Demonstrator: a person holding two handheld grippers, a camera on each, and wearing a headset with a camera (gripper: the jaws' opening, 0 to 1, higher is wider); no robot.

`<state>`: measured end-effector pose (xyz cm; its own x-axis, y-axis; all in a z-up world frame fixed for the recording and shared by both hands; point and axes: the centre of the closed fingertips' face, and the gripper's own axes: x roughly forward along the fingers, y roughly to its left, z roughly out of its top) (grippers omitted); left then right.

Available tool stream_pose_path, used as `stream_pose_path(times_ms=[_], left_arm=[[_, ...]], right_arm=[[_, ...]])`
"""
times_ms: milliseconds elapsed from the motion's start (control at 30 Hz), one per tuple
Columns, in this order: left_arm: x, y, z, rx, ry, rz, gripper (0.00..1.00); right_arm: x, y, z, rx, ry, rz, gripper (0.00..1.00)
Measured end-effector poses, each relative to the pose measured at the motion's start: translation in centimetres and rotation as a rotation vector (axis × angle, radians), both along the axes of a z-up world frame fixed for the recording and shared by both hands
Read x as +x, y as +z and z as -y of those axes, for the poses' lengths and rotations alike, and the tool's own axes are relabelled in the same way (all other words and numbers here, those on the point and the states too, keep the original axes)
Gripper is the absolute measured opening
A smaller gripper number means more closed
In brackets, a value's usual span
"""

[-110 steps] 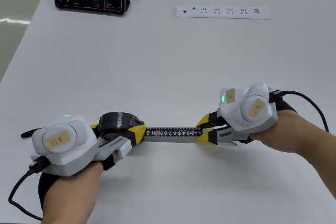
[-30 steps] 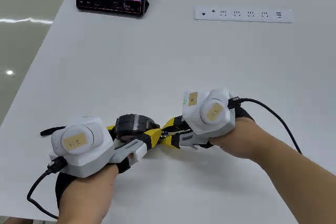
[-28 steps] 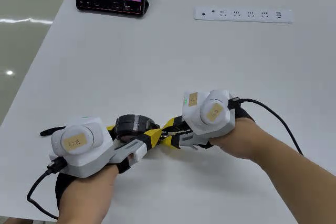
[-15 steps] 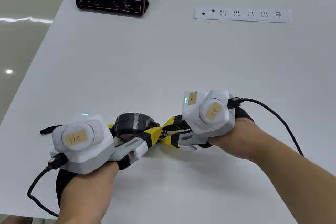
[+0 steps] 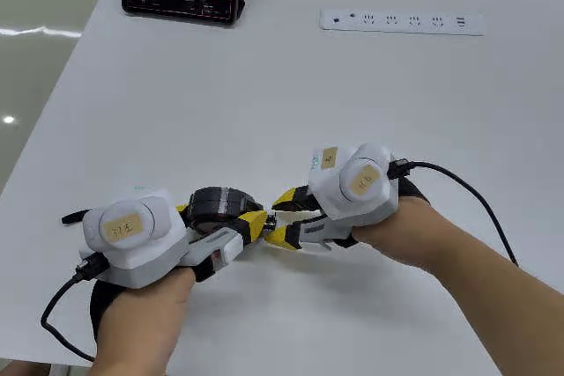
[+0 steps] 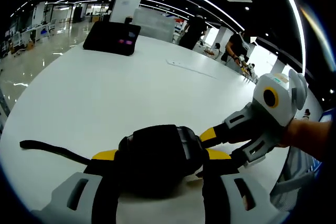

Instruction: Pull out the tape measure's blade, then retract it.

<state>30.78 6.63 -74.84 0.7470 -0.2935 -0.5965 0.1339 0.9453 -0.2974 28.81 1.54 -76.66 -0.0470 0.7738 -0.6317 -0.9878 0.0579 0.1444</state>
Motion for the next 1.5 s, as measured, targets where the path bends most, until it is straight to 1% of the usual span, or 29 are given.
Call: stream_pose_path(times_ms=[100, 200, 267, 300, 400, 533, 600, 633, 700, 733, 800, 1033, 1167, 1200, 1267, 1300, 1367, 1433, 1500], left_arm=[[0.1, 0.1, 0.0, 0.015, -0.009, 0.008, 0.60], [0.1, 0.1, 0.0, 0.033, -0.024, 0.013, 0.60], [0.0, 0.1, 0.0, 0.047, -0.034, 0.014, 0.60], [-0.1, 0.1, 0.0, 0.050, -0.036, 0.015, 0.60], [-0.2, -0.1, 0.0, 0.073, -0.051, 0.018, 0.60], [-0.2, -0.2, -0.2, 0.084, -0.058, 0.018, 0.61], [-0.2, -0.1, -0.2, 0.112, -0.074, 0.028, 0.61], [-0.3, -0.1, -0.2, 0.122, -0.082, 0.027, 0.61], [-0.2, 0.1, -0.4, 0.157, -0.101, 0.042, 0.61], [-0.2, 0.1, -0.4, 0.155, -0.101, 0.041, 0.61], [-0.2, 0.2, -0.5, 0.166, -0.109, 0.048, 0.62], [-0.3, 0.2, -0.6, 0.178, -0.122, 0.048, 0.63], [-0.3, 0.3, -0.7, 0.189, -0.133, 0.052, 0.64], [-0.4, 0.4, -0.8, 0.198, -0.142, 0.054, 0.64], [-0.5, 0.6, -0.8, 0.205, -0.158, 0.059, 0.66], [-0.6, 0.6, -0.9, 0.219, -0.169, 0.060, 0.67], [-0.7, 0.7, -1.2, 0.235, -0.183, 0.065, 0.69], [-0.8, 0.9, -1.4, 0.241, -0.187, 0.068, 0.70], [-0.9, 1.1, -1.6, 0.255, -0.202, 0.075, 0.70]], right_arm=[[-0.1, -0.2, 0.1, -0.008, -0.001, 0.004, 0.26], [-0.2, 0.0, 0.1, -0.005, -0.007, 0.005, 0.28], [-0.3, 0.2, 0.2, 0.003, -0.014, 0.007, 0.30], [-0.3, 0.4, 0.2, 0.015, -0.011, 0.016, 0.30], [0.0, 0.4, 0.4, 0.014, -0.027, 0.015, 0.33], [0.1, 0.5, 0.8, 0.012, -0.038, 0.020, 0.34], [0.1, 0.7, 1.0, 0.015, -0.045, 0.026, 0.35], [0.0, 0.8, 1.2, 0.017, -0.050, 0.029, 0.36], [0.0, 1.1, 1.5, 0.024, -0.062, 0.040, 0.38], [0.0, 1.2, 1.6, 0.029, -0.069, 0.042, 0.39], [-0.1, 1.2, 2.0, 0.028, -0.079, 0.040, 0.40], [-0.2, 1.3, 2.3, 0.027, -0.091, 0.038, 0.40], [-0.2, 1.8, 2.7, 0.033, -0.096, 0.059, 0.43], [-0.2, 1.9, 2.9, 0.032, -0.101, 0.059, 0.44], [-0.2, 1.9, 3.4, 0.017, -0.117, 0.055, 0.48], [-0.3, 1.9, 3.6, 0.018, -0.117, 0.058, 0.50], [-0.6, 2.2, 3.9, 0.025, -0.121, 0.047, 0.53], [-0.5, 2.1, 4.5, 0.014, -0.129, 0.063, 0.56], [-0.5, 2.3, 5.1, 0.016, -0.153, 0.061, 0.60]])
